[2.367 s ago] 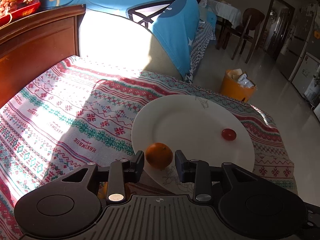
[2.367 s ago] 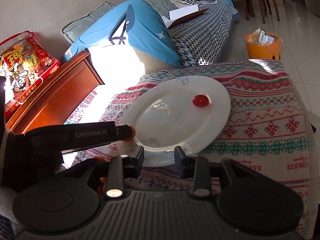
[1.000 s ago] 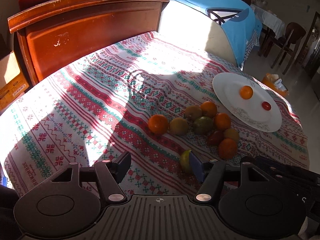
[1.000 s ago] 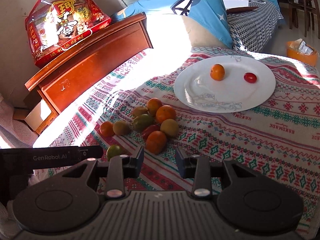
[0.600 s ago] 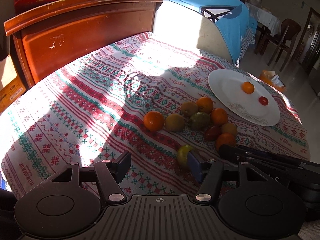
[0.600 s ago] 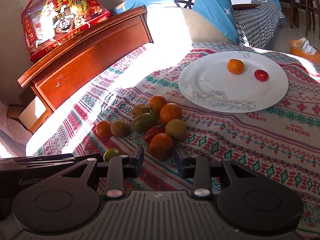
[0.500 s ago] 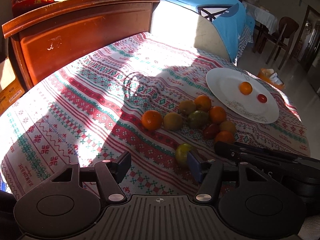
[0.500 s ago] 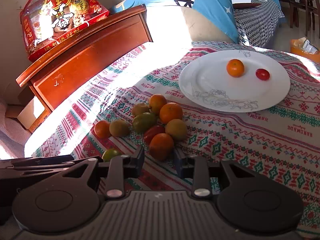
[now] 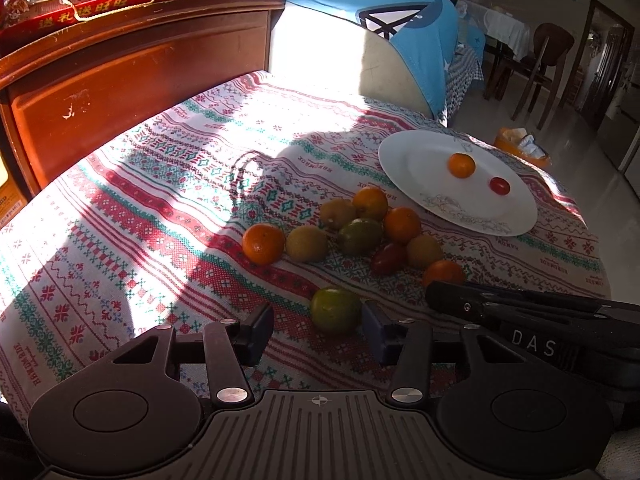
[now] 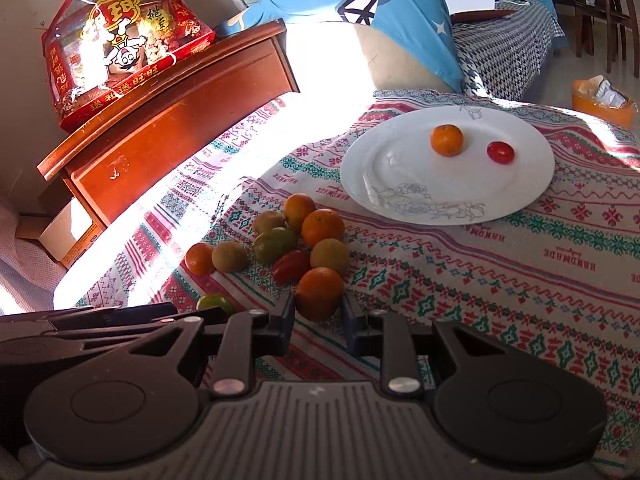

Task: Organize fruits
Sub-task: 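Move both open grippers back over the fruit pile, then carry a tangerine to the plate with the right gripper while the left gripper grasps a green citrus, then place the green citrus on the plate with the left gripper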

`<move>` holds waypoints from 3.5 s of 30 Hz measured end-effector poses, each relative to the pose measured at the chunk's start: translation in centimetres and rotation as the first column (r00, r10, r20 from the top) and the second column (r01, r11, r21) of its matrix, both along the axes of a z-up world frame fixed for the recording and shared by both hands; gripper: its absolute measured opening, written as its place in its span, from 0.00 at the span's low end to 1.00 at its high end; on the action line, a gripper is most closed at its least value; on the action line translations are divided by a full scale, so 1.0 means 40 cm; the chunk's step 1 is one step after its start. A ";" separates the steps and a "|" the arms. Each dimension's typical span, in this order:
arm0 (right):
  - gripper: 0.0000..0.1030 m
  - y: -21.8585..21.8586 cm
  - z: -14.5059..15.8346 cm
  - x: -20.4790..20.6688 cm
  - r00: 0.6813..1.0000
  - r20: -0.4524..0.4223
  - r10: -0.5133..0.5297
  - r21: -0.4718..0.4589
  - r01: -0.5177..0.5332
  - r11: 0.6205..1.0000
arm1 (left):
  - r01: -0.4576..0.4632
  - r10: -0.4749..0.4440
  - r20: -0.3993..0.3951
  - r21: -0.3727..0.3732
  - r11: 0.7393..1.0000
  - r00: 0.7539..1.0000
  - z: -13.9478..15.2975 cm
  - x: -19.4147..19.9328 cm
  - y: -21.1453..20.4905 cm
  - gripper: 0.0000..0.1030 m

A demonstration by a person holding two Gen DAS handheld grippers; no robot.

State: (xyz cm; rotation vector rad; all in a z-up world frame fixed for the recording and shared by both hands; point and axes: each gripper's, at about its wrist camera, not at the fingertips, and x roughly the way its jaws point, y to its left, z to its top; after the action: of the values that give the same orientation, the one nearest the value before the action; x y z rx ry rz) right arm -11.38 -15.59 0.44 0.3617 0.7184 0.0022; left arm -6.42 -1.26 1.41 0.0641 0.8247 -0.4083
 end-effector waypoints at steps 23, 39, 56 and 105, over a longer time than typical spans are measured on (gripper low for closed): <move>0.25 -0.025 -0.015 -0.005 0.999 -0.009 -0.038 0.049 0.039 0.998 | 0.008 -0.008 0.027 0.029 1.000 1.000 -0.038 0.009 -0.038 0.29; 0.26 -0.004 -0.025 0.022 1.000 0.000 -0.022 0.005 0.022 1.000 | -0.011 0.010 0.028 0.020 1.000 1.000 -0.036 0.009 -0.028 0.29; 0.25 -0.120 0.124 0.033 0.986 0.115 -0.120 0.037 0.116 0.993 | 0.026 -0.014 0.109 -0.111 0.994 0.994 0.091 0.096 -0.086 0.29; 0.28 -0.139 0.023 0.044 0.973 0.000 -0.230 0.060 0.230 0.971 | 0.065 -0.061 0.072 -0.065 0.996 0.996 0.092 0.159 -0.197 0.57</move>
State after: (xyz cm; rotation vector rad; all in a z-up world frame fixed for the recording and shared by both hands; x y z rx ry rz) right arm -9.60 -21.14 1.36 0.5005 0.6670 -0.1948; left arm -0.04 -9.16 5.09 0.0414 0.7402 -0.4906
